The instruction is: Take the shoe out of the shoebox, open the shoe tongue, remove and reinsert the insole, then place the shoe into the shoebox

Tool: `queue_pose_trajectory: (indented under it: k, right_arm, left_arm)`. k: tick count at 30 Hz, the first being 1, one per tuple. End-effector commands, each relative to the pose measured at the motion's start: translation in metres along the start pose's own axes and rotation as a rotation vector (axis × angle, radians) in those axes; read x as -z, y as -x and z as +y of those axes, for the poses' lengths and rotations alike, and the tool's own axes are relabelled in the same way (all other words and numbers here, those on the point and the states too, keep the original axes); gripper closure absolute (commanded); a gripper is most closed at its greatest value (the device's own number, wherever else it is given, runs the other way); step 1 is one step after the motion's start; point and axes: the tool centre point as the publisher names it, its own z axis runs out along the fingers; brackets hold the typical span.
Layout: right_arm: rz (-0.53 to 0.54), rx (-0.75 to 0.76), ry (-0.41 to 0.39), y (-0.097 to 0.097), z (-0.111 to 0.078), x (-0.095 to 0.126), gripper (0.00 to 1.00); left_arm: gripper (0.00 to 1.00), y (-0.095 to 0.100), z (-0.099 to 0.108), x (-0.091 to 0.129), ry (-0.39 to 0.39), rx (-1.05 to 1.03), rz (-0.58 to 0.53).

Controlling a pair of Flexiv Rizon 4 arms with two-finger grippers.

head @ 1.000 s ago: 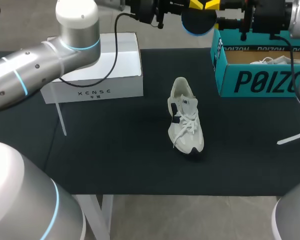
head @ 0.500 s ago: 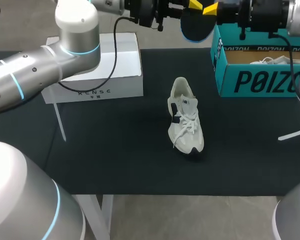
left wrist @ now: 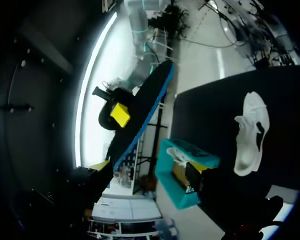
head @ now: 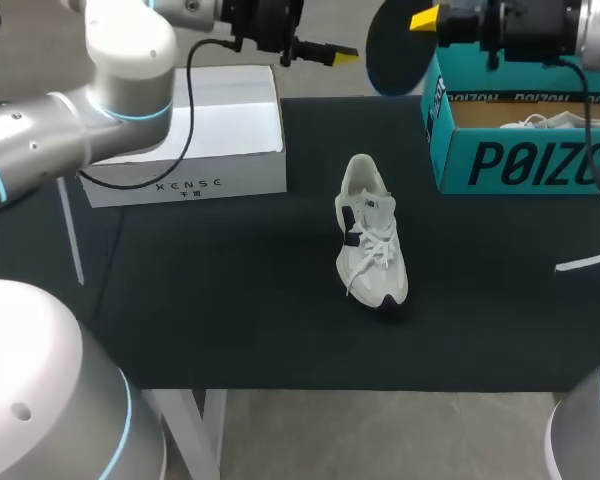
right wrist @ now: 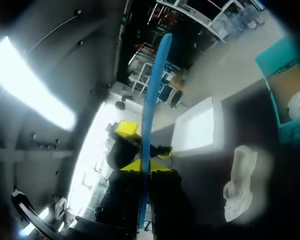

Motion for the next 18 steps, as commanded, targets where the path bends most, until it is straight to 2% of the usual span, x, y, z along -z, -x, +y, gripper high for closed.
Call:
queue_pose_trajectory:
  k: [1,5,13,18]
  right_arm:
    - [-0.017,0.044,0.007,0.001,0.003,-0.002,1.00]
    - [-0.017,0.101,0.028,0.007,0.006,-0.003,1.00]
    - [-0.092,0.259,0.036,0.012,0.006,-0.004,1.00]
    - [-0.054,0.249,0.072,0.015,0.007,-0.003,1.00]
  left_arm:
    - [0.00,-0.008,-0.008,0.024,0.104,0.068,0.076]
    - [0.00,-0.019,-0.004,0.034,0.054,0.154,0.048]
    - [0.00,-0.039,0.026,0.064,0.170,0.271,-0.010]
    - [0.00,-0.047,0.031,0.070,0.196,0.316,-0.028]
